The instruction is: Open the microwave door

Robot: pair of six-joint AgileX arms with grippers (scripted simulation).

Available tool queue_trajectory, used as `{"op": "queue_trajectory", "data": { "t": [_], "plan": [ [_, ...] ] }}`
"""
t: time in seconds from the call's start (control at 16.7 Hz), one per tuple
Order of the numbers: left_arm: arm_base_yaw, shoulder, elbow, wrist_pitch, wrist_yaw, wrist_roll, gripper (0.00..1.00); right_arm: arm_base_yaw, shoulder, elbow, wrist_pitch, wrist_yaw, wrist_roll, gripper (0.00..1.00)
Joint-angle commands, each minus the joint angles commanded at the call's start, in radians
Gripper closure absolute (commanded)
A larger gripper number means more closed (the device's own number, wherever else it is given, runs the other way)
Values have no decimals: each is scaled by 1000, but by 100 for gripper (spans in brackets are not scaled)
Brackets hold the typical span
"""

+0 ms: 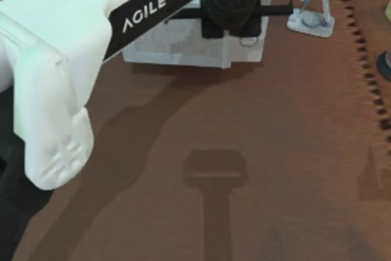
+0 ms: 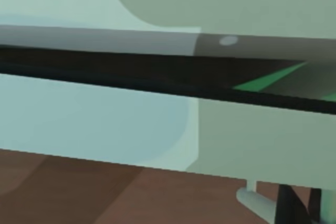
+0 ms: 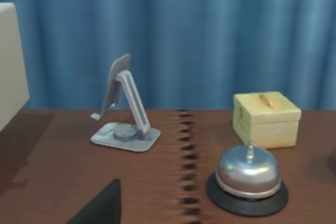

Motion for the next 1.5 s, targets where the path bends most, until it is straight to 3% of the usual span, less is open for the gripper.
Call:
{"op": "queue_trajectory", "data": {
  "t": [0.6,1.08,1.5],
  "plan": [
    [-4,1,1,5,6,-2,100,0,0,0,0,0,0,0],
    [1,-108,-189,104,31,77,100,0,0,0,0,0,0,0],
    [1,-113,-196,108,33,80,100,0,0,0,0,0,0,0]
  ]
}}
